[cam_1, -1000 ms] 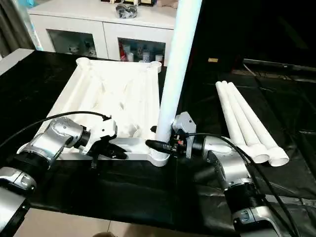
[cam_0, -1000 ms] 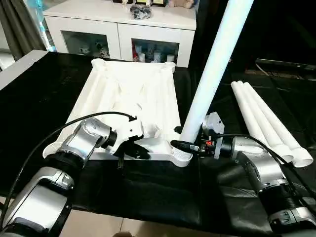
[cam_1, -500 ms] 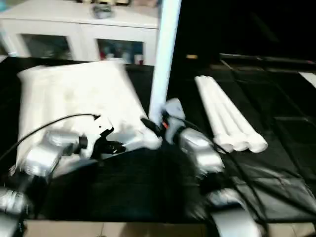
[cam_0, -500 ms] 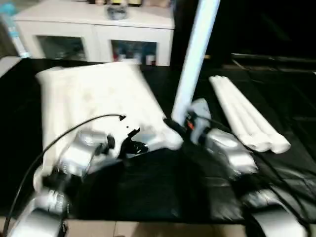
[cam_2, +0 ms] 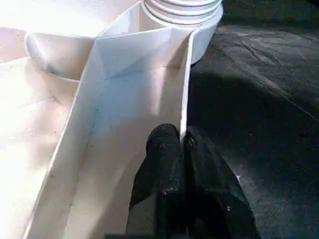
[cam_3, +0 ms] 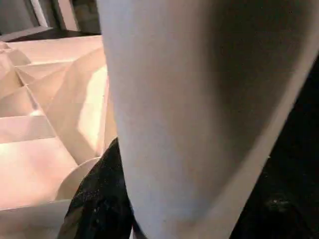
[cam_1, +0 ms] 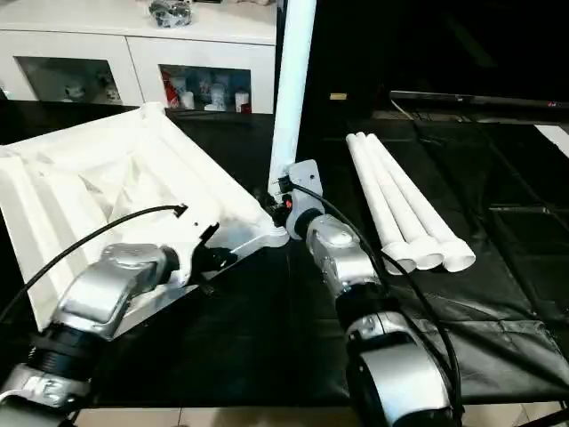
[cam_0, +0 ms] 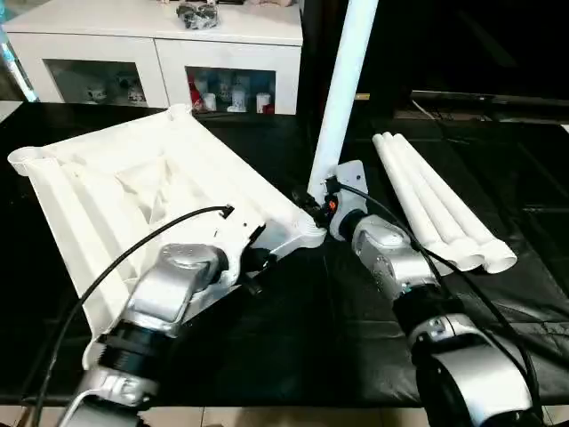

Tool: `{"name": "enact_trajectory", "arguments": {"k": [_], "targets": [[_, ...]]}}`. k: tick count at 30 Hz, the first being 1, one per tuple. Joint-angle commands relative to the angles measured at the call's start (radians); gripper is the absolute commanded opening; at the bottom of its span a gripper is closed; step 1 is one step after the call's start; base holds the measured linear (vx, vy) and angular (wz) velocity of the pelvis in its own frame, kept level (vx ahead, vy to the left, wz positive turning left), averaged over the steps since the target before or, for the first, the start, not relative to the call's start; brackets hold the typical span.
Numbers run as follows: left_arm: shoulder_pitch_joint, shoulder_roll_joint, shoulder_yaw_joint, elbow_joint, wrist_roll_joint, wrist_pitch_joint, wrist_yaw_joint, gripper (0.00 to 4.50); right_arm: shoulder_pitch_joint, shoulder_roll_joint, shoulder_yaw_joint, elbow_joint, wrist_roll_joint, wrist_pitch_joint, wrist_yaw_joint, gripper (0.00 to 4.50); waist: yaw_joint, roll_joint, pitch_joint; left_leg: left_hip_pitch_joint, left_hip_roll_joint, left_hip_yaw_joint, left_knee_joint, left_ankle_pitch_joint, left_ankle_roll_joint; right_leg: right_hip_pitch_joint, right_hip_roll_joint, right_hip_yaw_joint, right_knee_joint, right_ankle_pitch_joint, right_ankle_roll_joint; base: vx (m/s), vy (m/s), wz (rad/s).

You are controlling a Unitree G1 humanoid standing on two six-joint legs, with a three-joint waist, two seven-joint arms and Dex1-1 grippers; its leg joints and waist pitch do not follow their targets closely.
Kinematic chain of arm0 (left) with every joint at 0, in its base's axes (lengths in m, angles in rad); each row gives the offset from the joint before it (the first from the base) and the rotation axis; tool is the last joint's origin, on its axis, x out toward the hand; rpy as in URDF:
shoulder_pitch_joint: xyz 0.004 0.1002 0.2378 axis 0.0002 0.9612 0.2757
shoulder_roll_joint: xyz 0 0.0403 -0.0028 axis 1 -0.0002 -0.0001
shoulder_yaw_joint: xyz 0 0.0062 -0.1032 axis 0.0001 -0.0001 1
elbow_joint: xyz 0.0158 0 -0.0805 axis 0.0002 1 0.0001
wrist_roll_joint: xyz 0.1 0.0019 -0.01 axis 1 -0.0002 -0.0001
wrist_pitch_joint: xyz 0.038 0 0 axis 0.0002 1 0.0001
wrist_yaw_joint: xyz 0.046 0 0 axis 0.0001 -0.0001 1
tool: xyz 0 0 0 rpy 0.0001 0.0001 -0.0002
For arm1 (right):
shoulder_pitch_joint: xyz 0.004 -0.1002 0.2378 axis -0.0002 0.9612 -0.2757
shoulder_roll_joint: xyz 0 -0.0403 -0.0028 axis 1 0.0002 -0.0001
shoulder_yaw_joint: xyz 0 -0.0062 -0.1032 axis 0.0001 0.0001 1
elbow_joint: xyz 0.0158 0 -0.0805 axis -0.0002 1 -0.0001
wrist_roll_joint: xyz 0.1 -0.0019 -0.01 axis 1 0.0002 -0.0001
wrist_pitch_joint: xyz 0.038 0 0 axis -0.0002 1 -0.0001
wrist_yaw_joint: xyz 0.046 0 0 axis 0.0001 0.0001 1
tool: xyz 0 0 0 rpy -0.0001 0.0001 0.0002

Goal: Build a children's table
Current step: Rotate leg to tighten

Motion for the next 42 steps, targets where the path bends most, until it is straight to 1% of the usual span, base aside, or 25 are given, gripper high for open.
{"name": "enact_trajectory", "arguments": {"k": [1,3,5,7,8,9,10,11,12,13,15,17,18,19,21,23,24,25,28,29,30,36,37,41,42], "targets": [[-0.059,-0.006,0.040,-0.025,-0.003,-0.019,0.053,0.00,0.060,0.035,0.023,0.114,-0.018,0.061,0.013,2.26,0.004,0.015,-0.041,0.008,0.076,-0.039,-0.078,-0.280,0.003,0.027,-0.122,0.078,-0.100,-0.322,-0.152,0.000,0.000,0.00],[-0.060,0.003,0.040,-0.019,-0.003,-0.032,0.055,0.00,0.061,0.036,0.021,0.115,-0.020,0.056,0.017,2.66,0.003,0.015,-0.042,0.009,0.078,-0.040,-0.079,-0.294,-0.002,0.026,-0.120,0.079,-0.101,-0.323,-0.148,0.000,0.000,0.00],[-0.062,0.017,0.032,-0.006,0.004,-0.060,0.058,0.00,0.062,0.036,0.018,0.115,-0.022,0.049,0.019,2.71,0.002,0.019,-0.042,0.010,0.078,-0.041,-0.079,-0.301,-0.007,0.025,-0.121,0.080,-0.099,-0.311,-0.156,0.000,0.000,0.00],[-0.064,0.023,0.029,0.002,0.006,-0.071,0.058,0.00,0.064,0.035,0.016,0.114,-0.022,0.047,0.020,2.79,0.003,0.014,-0.045,0.006,0.077,-0.039,-0.080,-0.286,-0.005,0.030,-0.123,0.081,-0.096,-0.278,-0.156,0.000,0.000,0.00],[-0.071,0.035,0.020,0.020,0.012,-0.097,0.049,0.00,0.074,0.028,0.012,0.105,-0.020,0.041,0.024,2.99,-0.001,0.017,-0.046,0.002,0.077,-0.041,-0.080,-0.262,0.000,0.033,-0.121,0.080,-0.091,-0.248,-0.167,0.000,0.000,0.00],[-0.076,0.043,0.014,0.033,0.015,-0.114,0.041,0.00,0.082,0.022,0.009,0.099,-0.019,0.035,0.028,3.11,-0.001,0.017,-0.045,0.005,0.074,-0.037,-0.076,-0.264,0.009,0.029,-0.122,0.080,-0.097,-0.261,-0.160,0.000,0.000,0.00],[-0.078,0.046,0.012,0.038,0.015,-0.120,0.036,0.00,0.085,0.020,0.009,0.098,-0.019,0.032,0.030,3.17,-0.001,0.023,-0.046,0.004,0.074,-0.038,-0.076,-0.259,0.009,0.031,-0.122,0.080,-0.095,-0.258,-0.163,0.000,0.000,0.00],[-0.081,0.051,0.008,0.048,0.017,-0.131,0.030,0.00,0.092,0.017,0.006,0.094,-0.016,0.026,0.039,3.17,-0.002,0.021,-0.048,0.004,0.076,-0.038,-0.076,-0.250,0.011,0.032,-0.121,0.080,-0.094,-0.240,-0.166,0.000,0.000,0.00],[-0.081,0.051,0.008,0.048,0.017,-0.131,0.030,0.00,0.092,0.017,0.006,0.094,-0.016,0.026,0.039,3.20,-0.001,0.019,-0.053,0.000,0.076,-0.037,-0.073,-0.214,0.017,0.036,-0.121,0.080,-0.086,-0.183,-0.177,0.000,0.000,0.00],[-0.087,0.059,0.004,0.064,0.019,-0.144,0.020,0.00,0.108,0.008,0.007,0.079,-0.016,0.022,0.054,3.44,-0.001,0.027,-0.055,-0.001,0.077,-0.038,-0.071,-0.194,0.020,0.037,-0.120,0.080,-0.081,-0.146,-0.189,0.000,0.000,0.00],[-0.098,0.076,-0.009,0.096,0.022,-0.177,-0.008,0.00,0.145,-0.014,0.005,0.039,-0.011,0.017,0.090,3.59,0.001,0.027,-0.059,-0.004,0.074,-0.033,-0.063,-0.133,0.051,0.037,-0.114,0.076,-0.072,-0.030,-0.202,0.000,0.000,0.00],[-0.104,0.090,-0.021,0.119,0.023,-0.205,-0.035,0.00,0.176,-0.037,0.001,-0.001,-0.001,0.017,0.130,3.62,0.001,0.030,-0.059,-0.007,0.073,-0.032,-0.060,-0.118,0.066,0.039,-0.116,0.075,-0.069,0.011,-0.221,0.000,0.000,0.00],[-0.106,0.096,-0.027,0.130,0.022,-0.220,-0.045,0.00,0.187,-0.045,-0.003,-0.015,0.003,0.017,0.148,3.62,0.002,0.027,-0.062,-0.010,0.074,-0.033,-0.058,-0.106,0.075,0.044,-0.119,0.075,-0.064,0.035,-0.228,0.000,0.000,0.00],[-0.106,0.096,-0.027,0.130,0.022,-0.220,-0.045,0.00,0.187,-0.045,-0.003,-0.015,0.003,0.017,0.148,3.91,0.003,0.025,-0.061,-0.013,0.074,-0.033,-0.059,-0.102,0.082,0.045,-0.119,0.074,-0.064,0.042,-0.226,0.000,0.000,0.00],[-0.109,0.117,-0.051,0.158,0.025,-0.269,-0.079,0.00,0.220,-0.072,-0.013,-0.075,0.021,0.017,0.197,3.99,0.002,0.028,-0.059,-0.007,0.076,-0.033,-0.058,-0.112,0.087,0.040,-0.118,0.073,-0.066,0.012,-0.229,0.000,0.000,0.00],[-0.111,0.128,-0.064,0.177,0.025,-0.296,-0.101,0.00,0.242,-0.094,-0.018,-0.120,0.034,0.019,0.229,4.17,0.008,0.028,-0.057,-0.008,0.077,-0.032,-0.058,-0.116,0.089,0.042,-0.120,0.074,-0.071,-0.011,-0.222,0.000,0.000,0.00],[-0.112,0.142,-0.079,0.201,0.029,-0.330,-0.132,0.00,0.273,-0.125,-0.023,-0.189,0.052,0.024,0.273,4.17,0.018,0.029,-0.058,-0.005,0.078,-0.031,-0.057,-0.110,0.091,0.040,-0.117,0.074,-0.070,-0.012,-0.209,0.000,0.000,0.00],[-0.112,0.143,-0.079,0.202,0.029,-0.332,-0.133,0.00,0.275,-0.127,-0.023,-0.192,0.053,0.024,0.276,4.41,0.022,0.028,-0.058,-0.003,0.080,-0.031,-0.058,-0.108,0.090,0.039,-0.117,0.075,-0.069,-0.009,-0.206,0.000,0.000,0.00],[-0.110,0.162,-0.102,0.226,0.039,-0.387,-0.172,0.00,0.309,-0.175,-0.026,-0.281,0.076,0.038,0.350,4.47,0.025,0.026,-0.057,-0.004,0.080,-0.031,-0.059,-0.119,0.084,0.040,-0.118,0.074,-0.069,-0.020,-0.208,0.000,0.000,0.00],[-0.108,0.171,-0.111,0.234,0.040,-0.414,-0.195,0.00,0.322,-0.198,-0.027,-0.318,0.085,0.043,0.382,4.47,0.028,0.022,-0.056,-0.005,0.076,-0.031,-0.058,-0.127,0.088,0.042,-0.117,0.074,-0.074,-0.042,-0.194,0.000,0.000,0.00],[-0.106,0.180,-0.120,0.246,0.038,-0.440,-0.221,0.00,0.333,-0.230,-0.025,-0.362,0.096,0.053,0.429,4.47,0.033,0.023,-0.056,-0.004,0.078,-0.031,-0.057,-0.124,0.088,0.042,-0.118,0.074,-0.073,-0.051,-0.184,0.000,0.000,0.00],[-0.099,0.214,-0.155,0.273,0.033,-0.541,-0.323,0.00,0.343,-0.322,-0.014,-0.473,0.131,0.067,0.570,4.47,0.047,0.019,-0.057,-0.005,0.077,-0.029,-0.055,-0.113,0.092,0.039,-0.118,0.073,-0.074,-0.088,-0.170,0.000,0.000,0.00],[-0.096,0.228,-0.174,0.281,0.036,-0.594,-0.369,0.00,0.335,-0.353,0.000,-0.504,0.141,0.079,0.630,4.47,0.048,0.018,-0.057,-0.004,0.078,-0.029,-0.055,-0.110,0.093,0.038,-0.118,0.072,-0.074,-0.085,-0.170,0.000,0.000,0.00],[-0.100,0.234,-0.187,0.303,0.029,-0.652,-0.425,0.00,0.320,-0.389,0.033,-0.530,0.132,0.090,0.696,4.47,0.061,0.019,-0.060,-0.003,0.081,-0.029,-0.051,-0.087,0.102,0.035,-0.114,0.070,-0.066,-0.046,-0.177,0.000,0.000,0.00],[-0.100,0.240,-0.197,0.305,0.029,-0.669,-0.451,0.00,0.306,-0.399,0.058,-0.520,0.109,0.077,0.715,4.47,0.068,0.018,-0.060,-0.001,0.081,-0.027,-0.051,-0.100,0.096,0.033,-0.117,0.070,-0.067,-0.054,-0.180,0.000,0.000,0.00]]}}
